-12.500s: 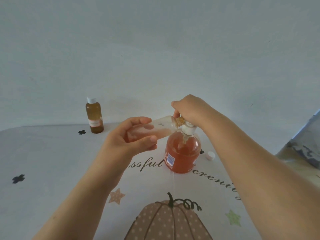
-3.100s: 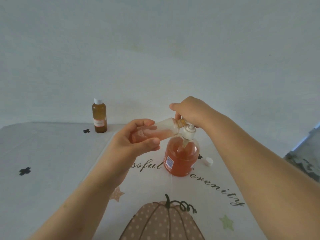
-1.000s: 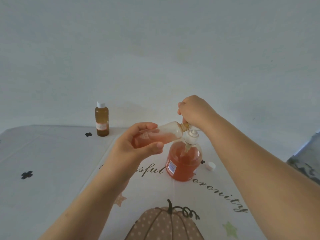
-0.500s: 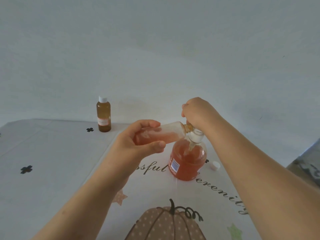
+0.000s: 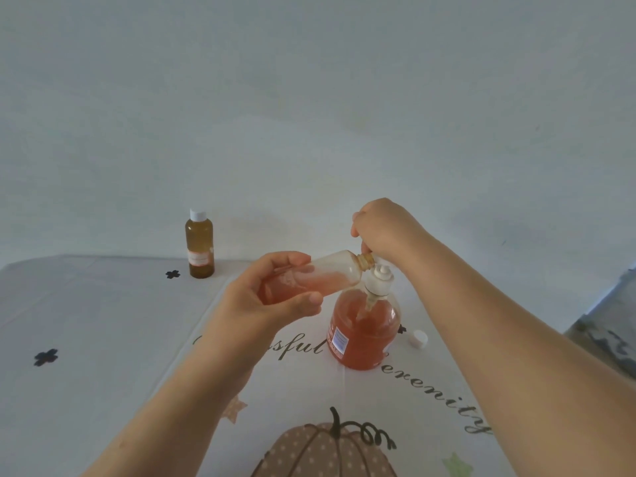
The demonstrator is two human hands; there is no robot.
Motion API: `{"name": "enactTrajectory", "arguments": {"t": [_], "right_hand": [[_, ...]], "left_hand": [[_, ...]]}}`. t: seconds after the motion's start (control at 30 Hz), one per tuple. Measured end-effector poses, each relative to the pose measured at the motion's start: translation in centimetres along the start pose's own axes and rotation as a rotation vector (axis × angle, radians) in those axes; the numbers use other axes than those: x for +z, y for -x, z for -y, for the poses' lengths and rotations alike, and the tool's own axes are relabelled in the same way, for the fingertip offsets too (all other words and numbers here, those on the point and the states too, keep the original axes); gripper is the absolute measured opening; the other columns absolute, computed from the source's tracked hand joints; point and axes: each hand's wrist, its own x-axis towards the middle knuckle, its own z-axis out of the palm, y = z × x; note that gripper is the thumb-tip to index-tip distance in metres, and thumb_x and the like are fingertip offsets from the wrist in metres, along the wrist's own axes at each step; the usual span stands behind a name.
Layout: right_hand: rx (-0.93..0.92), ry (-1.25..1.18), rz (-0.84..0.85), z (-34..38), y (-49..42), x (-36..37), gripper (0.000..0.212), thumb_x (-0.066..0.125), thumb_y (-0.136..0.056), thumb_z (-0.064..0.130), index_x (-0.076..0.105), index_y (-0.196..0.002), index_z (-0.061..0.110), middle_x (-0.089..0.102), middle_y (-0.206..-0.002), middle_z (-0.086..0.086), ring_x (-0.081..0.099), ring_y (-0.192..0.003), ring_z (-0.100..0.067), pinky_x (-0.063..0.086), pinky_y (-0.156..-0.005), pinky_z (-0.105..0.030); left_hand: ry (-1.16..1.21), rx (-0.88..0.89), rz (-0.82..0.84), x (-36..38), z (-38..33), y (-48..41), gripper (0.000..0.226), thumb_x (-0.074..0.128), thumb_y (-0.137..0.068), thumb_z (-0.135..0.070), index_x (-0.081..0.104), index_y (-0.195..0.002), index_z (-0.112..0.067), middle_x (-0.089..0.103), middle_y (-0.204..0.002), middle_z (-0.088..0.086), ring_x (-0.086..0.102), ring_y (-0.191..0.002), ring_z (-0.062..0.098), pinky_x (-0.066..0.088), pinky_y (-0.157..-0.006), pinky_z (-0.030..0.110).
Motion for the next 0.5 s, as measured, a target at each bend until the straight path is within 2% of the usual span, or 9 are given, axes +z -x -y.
{"name": "enactTrajectory", "arguments": {"t": [0.1, 0.2, 0.3, 0.37, 0.43, 0.5], "right_hand": [[0.043, 0.022, 0.005, -0.3, -0.8, 0.2, 0.030, 0.046, -0.089, 0.008, 0.068, -0.109, 0.004, 0.072, -0.099, -0.016, 0.062, -0.079, -0.028, 0.052, -0.077, -0.037], [0.089, 0.089, 0.038, -0.5, -1.6, 1.1, 0.023, 0.051, -0.086, 0.006, 0.069, -0.100, 0.005, 0.075, -0.087, -0.013, 0.062, -0.068, -0.025, 0.053, -0.074, -0.034], [0.081, 0.155, 0.012, -0.2, -1.9, 1.7, 0.013, 0.052, -0.088, 0.009, 0.064, -0.083, 0.010, 0.069, -0.075, -0.007, 0.054, -0.059, -0.022, 0.043, -0.060, -0.027], [0.073, 0.171, 0.008, -0.3, -1.8, 1.7, 0.014, 0.050, -0.089, 0.009, 0.064, -0.084, 0.011, 0.065, -0.073, -0.005, 0.051, -0.058, -0.020, 0.039, -0.057, -0.026], [0.018, 0.170, -0.002, -0.6, -1.0, 1.4, 0.016, 0.046, -0.091, 0.009, 0.062, -0.089, 0.009, 0.062, -0.078, -0.007, 0.052, -0.066, -0.023, 0.041, -0.062, -0.029], [-0.037, 0.185, -0.024, -0.4, 0.0, 0.8, 0.017, 0.043, -0.093, 0.010, 0.053, -0.079, 0.011, 0.053, -0.075, -0.005, 0.049, -0.071, -0.025, 0.040, -0.064, -0.032]], "left_hand": [[0.000, -0.004, -0.002, 0.0, 0.0, 0.0, 0.044, 0.076, -0.063, -0.005, 0.066, -0.105, -0.015, 0.074, -0.098, 0.005, 0.071, -0.086, 0.029, 0.057, -0.075, 0.026], [-0.020, -0.012, -0.006, -0.2, 0.3, -0.2, 0.044, 0.077, -0.063, -0.006, 0.067, -0.105, -0.016, 0.073, -0.100, 0.006, 0.071, -0.086, 0.031, 0.058, -0.080, 0.031], [-0.029, -0.017, -0.014, -0.6, 0.3, -0.2, 0.044, 0.077, -0.062, -0.004, 0.068, -0.104, -0.016, 0.073, -0.098, 0.003, 0.071, -0.084, 0.029, 0.057, -0.076, 0.027], [-0.035, -0.024, -0.016, -0.6, 0.3, -0.2, 0.045, 0.078, -0.061, -0.005, 0.068, -0.103, -0.015, 0.073, -0.099, 0.002, 0.072, -0.086, 0.028, 0.057, -0.077, 0.029], [-0.050, -0.021, -0.017, -0.5, 0.3, -0.2, 0.045, 0.079, -0.059, -0.010, 0.069, -0.102, -0.019, 0.073, -0.102, 0.001, 0.071, -0.088, 0.028, 0.056, -0.082, 0.035], [-0.049, -0.019, -0.020, -0.3, 0.3, -0.1, 0.045, 0.079, -0.058, -0.013, 0.069, -0.101, -0.021, 0.072, -0.103, 0.000, 0.071, -0.088, 0.029, 0.054, -0.084, 0.037]]}}
